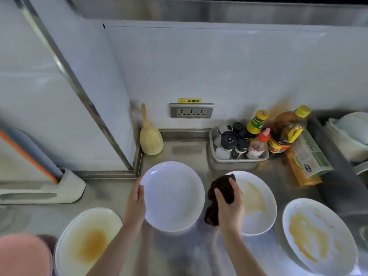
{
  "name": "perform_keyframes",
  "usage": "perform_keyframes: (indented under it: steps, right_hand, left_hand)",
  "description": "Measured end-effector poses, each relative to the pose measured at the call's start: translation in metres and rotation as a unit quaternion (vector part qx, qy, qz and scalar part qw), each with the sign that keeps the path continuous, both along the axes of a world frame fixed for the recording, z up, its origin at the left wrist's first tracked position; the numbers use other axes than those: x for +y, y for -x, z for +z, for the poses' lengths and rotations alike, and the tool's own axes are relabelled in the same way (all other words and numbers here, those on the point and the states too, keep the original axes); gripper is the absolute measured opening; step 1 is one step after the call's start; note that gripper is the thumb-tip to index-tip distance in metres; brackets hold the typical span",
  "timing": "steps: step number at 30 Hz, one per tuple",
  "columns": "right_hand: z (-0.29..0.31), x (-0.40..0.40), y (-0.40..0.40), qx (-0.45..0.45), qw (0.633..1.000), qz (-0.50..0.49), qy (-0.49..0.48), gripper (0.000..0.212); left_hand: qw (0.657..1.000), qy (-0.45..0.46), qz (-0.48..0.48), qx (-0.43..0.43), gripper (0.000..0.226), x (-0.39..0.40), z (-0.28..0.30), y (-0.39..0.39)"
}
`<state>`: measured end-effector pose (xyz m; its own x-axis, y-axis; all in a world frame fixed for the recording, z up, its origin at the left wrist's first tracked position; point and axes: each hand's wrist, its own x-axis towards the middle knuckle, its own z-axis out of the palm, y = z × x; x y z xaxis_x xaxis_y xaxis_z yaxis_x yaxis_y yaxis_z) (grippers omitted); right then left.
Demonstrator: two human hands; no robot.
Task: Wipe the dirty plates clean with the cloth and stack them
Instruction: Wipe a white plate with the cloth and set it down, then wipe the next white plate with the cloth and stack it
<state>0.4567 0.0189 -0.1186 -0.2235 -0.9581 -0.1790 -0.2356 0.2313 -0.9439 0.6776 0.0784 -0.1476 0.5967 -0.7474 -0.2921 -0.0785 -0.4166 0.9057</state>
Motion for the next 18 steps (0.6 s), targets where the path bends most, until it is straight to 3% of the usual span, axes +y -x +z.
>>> perform_keyframes:
  steps: [8, 18]
  right_hand:
    - [-0.016, 0.025, 0.025, 0.002, 0.999, 0.027, -0.045, 0.049]
    - [-0.004, 0.049, 0.069, -0.004, 0.997, 0.035, -0.064, 0.046]
  left_hand:
    - [0.997, -0.008, 0.07, 0.032, 0.041, -0.028, -0.024, 0.014]
    - [0.972, -0.206, 0.078, -0.081, 0.058, -0.041, -0.033, 0.029]
